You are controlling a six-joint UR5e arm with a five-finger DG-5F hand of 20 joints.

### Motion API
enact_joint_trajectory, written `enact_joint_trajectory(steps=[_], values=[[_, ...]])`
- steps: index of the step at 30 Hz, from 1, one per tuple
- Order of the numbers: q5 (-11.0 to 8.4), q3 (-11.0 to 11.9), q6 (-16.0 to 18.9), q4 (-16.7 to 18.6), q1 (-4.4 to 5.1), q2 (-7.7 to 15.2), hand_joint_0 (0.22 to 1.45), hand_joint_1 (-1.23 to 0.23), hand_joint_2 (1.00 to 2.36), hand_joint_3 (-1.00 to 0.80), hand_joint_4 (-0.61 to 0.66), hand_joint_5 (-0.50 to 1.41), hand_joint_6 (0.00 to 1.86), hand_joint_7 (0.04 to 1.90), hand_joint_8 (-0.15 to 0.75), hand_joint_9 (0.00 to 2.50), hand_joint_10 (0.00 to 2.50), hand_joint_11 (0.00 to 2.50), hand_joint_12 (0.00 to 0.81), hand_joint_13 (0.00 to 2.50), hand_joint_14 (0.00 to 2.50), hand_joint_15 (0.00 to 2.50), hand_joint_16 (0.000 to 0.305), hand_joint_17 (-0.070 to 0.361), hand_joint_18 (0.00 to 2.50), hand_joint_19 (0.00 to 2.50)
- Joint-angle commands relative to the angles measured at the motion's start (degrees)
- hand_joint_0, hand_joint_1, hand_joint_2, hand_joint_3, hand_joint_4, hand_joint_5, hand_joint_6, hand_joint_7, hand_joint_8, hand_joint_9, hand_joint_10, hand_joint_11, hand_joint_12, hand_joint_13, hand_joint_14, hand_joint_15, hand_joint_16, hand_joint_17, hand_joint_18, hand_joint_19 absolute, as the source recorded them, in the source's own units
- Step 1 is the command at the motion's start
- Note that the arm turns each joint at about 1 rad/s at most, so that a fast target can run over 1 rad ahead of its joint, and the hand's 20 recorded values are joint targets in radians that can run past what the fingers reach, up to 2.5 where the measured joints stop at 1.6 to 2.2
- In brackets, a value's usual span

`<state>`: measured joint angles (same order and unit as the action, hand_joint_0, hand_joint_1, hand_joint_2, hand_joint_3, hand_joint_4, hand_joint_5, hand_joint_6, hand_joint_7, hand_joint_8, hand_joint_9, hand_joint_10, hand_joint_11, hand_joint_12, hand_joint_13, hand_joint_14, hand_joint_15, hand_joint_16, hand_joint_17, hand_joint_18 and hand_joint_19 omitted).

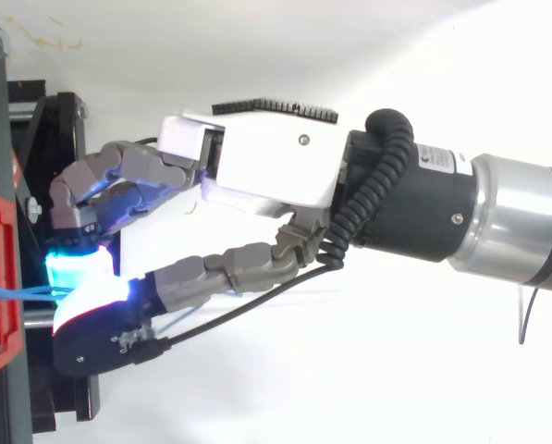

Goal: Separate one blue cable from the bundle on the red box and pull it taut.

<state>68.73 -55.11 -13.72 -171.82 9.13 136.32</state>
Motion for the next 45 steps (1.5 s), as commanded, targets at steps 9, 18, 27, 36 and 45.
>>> enact_joint_trajectory(steps=[9,18,27,36,45], values=[[0.00,0.1,1.1,0.0,0.10,0.0,0.76,-0.91,1.01,-0.41,-0.02,-0.19,0.92,1.14,0.317,0.75,0.01,0.43,0.389,0.65,0.01,0.21,0.047,0.106,0.70,0.28],[0.00,0.1,1.5,0.0,0.01,0.0,0.65,-0.87,1.00,-0.50,0.14,-0.17,0.91,1.11,0.325,0.79,0.01,0.45,0.394,0.67,0.01,0.24,0.046,0.104,0.72,0.29],[0.00,0.1,1.9,0.0,-0.08,0.0,0.49,-0.62,1.00,-0.50,0.20,-0.16,0.90,1.15,0.369,0.83,0.01,0.46,0.433,0.67,0.01,0.27,0.055,0.124,0.71,0.35],[0.09,0.1,1.9,0.0,-0.08,0.0,0.59,-0.76,1.02,-0.10,0.13,-0.15,0.91,1.19,0.372,0.84,0.01,0.48,0.436,0.70,0.01,0.28,0.055,0.124,0.73,0.34],[0.09,0.1,2.0,0.0,-0.17,0.0,0.79,-0.92,1.00,-0.49,-0.03,-0.19,0.93,1.13,0.307,0.79,0.01,0.48,0.389,0.70,0.01,0.27,0.045,0.102,0.72,0.30]])
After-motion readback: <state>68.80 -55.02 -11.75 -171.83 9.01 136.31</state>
